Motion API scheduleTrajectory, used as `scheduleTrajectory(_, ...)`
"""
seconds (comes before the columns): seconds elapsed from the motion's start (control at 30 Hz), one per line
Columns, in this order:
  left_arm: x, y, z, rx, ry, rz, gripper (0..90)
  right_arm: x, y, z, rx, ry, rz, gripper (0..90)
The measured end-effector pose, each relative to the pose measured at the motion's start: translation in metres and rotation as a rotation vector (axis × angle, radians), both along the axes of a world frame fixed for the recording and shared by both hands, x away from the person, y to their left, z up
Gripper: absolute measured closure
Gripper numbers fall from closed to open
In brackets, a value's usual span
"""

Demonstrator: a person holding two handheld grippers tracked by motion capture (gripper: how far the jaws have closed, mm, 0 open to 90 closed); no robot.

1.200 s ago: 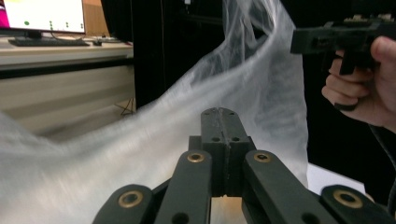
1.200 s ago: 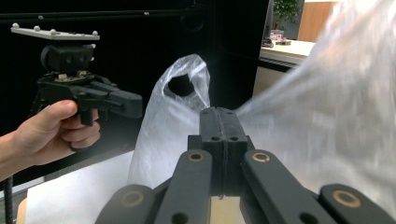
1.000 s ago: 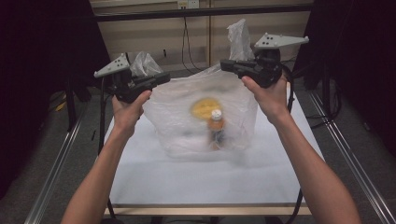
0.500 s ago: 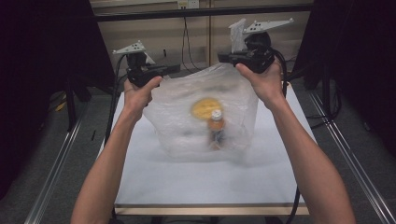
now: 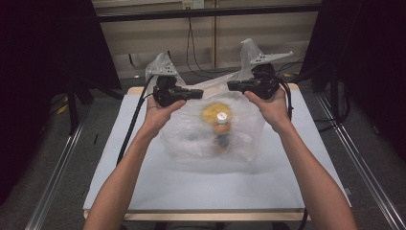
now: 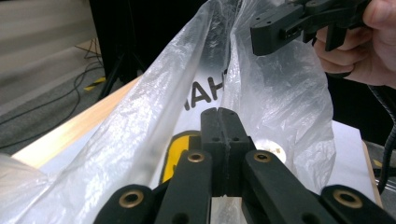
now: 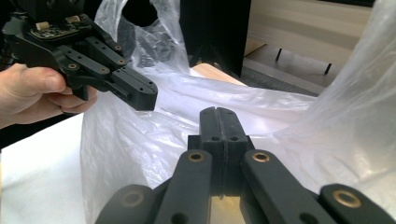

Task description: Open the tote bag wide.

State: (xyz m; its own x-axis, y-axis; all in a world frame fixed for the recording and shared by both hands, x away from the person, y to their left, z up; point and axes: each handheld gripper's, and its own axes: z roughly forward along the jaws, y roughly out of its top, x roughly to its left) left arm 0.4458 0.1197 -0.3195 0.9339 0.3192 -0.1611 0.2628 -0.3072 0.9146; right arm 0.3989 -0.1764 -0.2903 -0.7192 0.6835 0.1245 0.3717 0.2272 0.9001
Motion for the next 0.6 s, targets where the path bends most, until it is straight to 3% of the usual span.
scheduleTrajectory(0.23, -0.005, -0.004, -0.006, 0.026, 0.008, -0.002, 90.0, -0.01, -0.003, -0.019, -0.007, 0.018, 0.005, 90.0)
scheduleTrajectory(0.3, -0.006, -0.004, -0.009, 0.015, 0.01, 0.001, 90.0, -0.01, -0.004, -0.022, -0.009, 0.019, 0.006, 90.0)
scheduleTrajectory(0.37, -0.007, -0.003, -0.015, 0.006, 0.027, 0.008, 90.0, -0.011, -0.006, -0.028, -0.008, 0.028, -0.004, 90.0)
scheduleTrajectory(0.6, -0.016, -0.003, -0.038, 0.043, 0.061, -0.004, 90.0, -0.022, -0.014, -0.053, -0.02, 0.048, -0.012, 90.0)
